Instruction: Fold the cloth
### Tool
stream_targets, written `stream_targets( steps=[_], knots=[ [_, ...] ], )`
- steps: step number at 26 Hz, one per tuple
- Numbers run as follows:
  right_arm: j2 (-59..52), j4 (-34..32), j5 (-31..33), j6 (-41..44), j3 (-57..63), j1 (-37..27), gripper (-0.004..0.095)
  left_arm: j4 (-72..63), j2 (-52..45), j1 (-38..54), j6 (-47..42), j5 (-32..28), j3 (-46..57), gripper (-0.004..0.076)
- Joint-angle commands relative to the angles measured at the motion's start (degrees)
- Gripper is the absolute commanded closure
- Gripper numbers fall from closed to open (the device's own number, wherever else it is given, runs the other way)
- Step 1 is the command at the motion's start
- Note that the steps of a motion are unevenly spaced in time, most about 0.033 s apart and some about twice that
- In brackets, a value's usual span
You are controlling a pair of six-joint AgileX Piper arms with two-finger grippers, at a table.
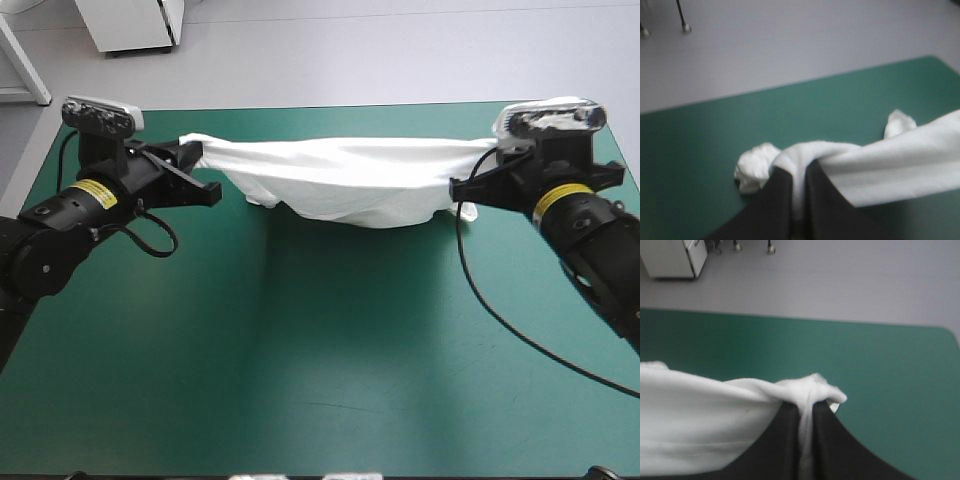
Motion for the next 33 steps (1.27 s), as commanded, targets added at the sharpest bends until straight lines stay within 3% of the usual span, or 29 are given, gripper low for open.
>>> stream_targets(
  steps=[1,6,15,22,28,33],
  knots=[
    [0.11,-3.09,-6.13,-7.28,-7.2,-3.51,0.0925,-0.7,-0.27,-0.06,-0.29,-9.08,-6.34,0.0734],
    [5.97,-3.09,-11.92,-16.7,-22.8,-4.09,0.0925,-0.7,4.39,-0.06,1.41,-14.59,-20.58,0.0734],
    [14.26,-5.5,-15.7,-23.28,-46.98,-4.09,0.0925,-0.7,11.04,-0.06,6.87,-15.78,-43.61,0.0734],
    [14.76,-2.16,-14.75,-25.17,-52.01,-4.09,0.0925,-1.0,11.46,-0.06,8.63,-14.87,-47.82,0.0734],
    [17.98,-2.01,-8.19,-24.63,-52.01,-4.09,0.0925,-0.79,15.73,-0.06,8.63,-11.17,-47.82,0.0734],
    [24.32,-3.26,-14.67,-19.31,-52.01,-9.35,0.0925,1.83,22.71,0.05,8.25,-18.28,-47.82,0.0734]
  ],
)
